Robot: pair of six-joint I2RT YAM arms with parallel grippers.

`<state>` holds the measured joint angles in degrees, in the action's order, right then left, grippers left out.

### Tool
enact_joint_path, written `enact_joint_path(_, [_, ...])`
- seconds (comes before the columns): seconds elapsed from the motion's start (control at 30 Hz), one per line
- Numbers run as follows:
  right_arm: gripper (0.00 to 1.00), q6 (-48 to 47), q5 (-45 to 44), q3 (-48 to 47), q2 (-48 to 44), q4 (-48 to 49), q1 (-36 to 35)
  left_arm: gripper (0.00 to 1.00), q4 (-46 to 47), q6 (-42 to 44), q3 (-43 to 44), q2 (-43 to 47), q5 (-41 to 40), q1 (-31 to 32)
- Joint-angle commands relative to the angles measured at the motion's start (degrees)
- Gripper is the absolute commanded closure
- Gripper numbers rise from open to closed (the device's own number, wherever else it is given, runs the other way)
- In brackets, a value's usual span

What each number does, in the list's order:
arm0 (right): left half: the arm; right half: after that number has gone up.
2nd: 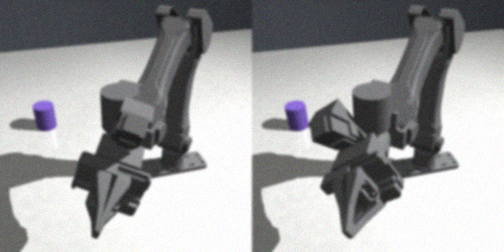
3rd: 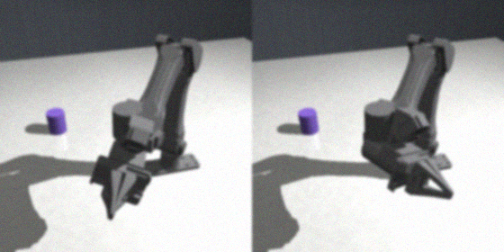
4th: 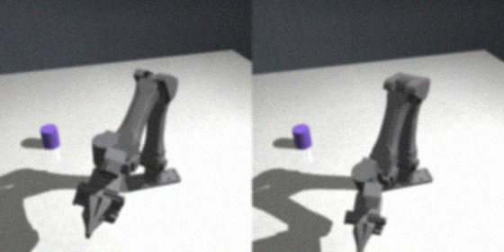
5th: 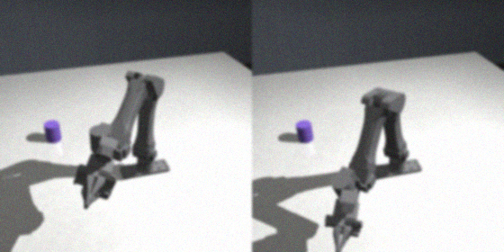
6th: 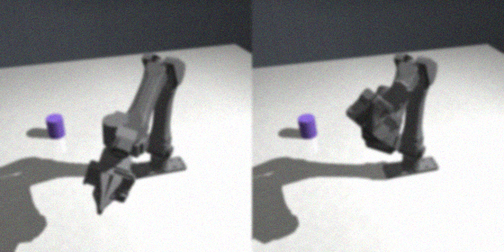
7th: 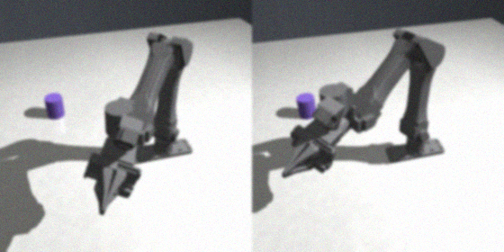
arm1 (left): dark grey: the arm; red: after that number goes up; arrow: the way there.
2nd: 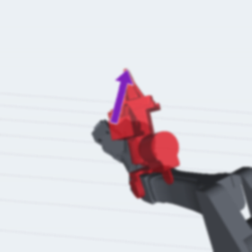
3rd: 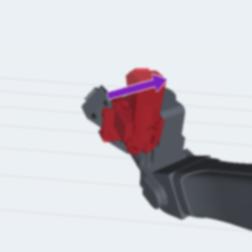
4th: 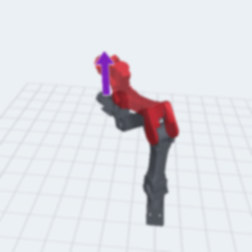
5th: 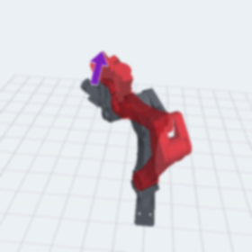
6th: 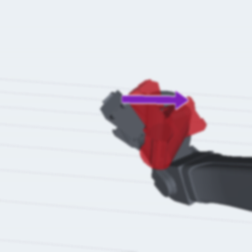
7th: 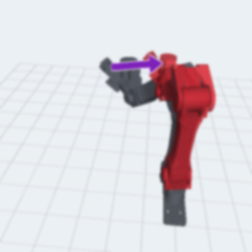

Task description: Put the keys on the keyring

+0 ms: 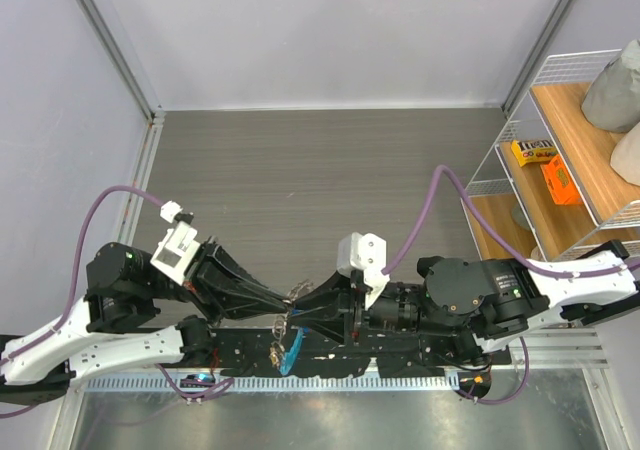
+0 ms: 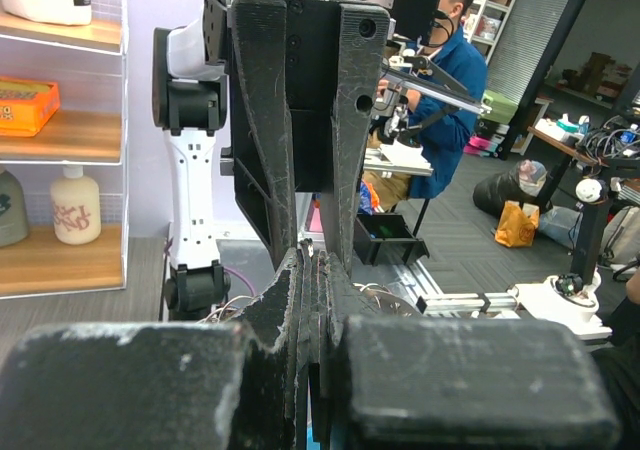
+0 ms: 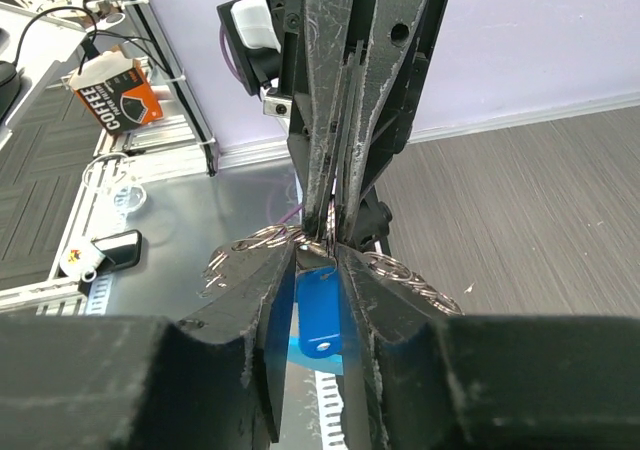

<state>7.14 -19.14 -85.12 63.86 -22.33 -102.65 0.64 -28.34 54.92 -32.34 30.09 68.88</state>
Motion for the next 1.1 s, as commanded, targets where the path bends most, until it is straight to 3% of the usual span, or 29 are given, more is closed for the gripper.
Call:
enact_joint_path(0.0, [0.73,-1.16,0.06,-2.50,0.30,1.67,0.08,1.00,5.42,-0.58,0.37,0.43,0.32,0.02])
enact_joint_path(0.13, [0.81,-1.34,0.24,-2.86,0.48,1.67,0.08,1.00,5.33,-0.49,0.19,0.61,0.15,0.02])
enact_joint_path(0.37, [0.82,-2.04,0.33,-3.29,0.66,1.85,0.08,1.00,4.98,-0.49,0.02,0.79,0.32,0.02])
enact_joint_path(0.53, [0.94,-2.48,0.15,-4.87,2.32,0.53,0.08,1.00,5.33,-0.58,0.02,0.87,0.15,-0.06])
enact_joint_path(0.87, [0.94,-3.62,-0.38,-6.02,2.41,-2.01,0.08,1.00,4.55,-1.98,0.01,1.05,0.33,0.02])
enact_joint_path(1.07, [0.94,-2.74,0.50,-7.07,2.07,-7.11,0.08,0.68,-0.54,-1.72,1.77,1.84,0.15,0.02])
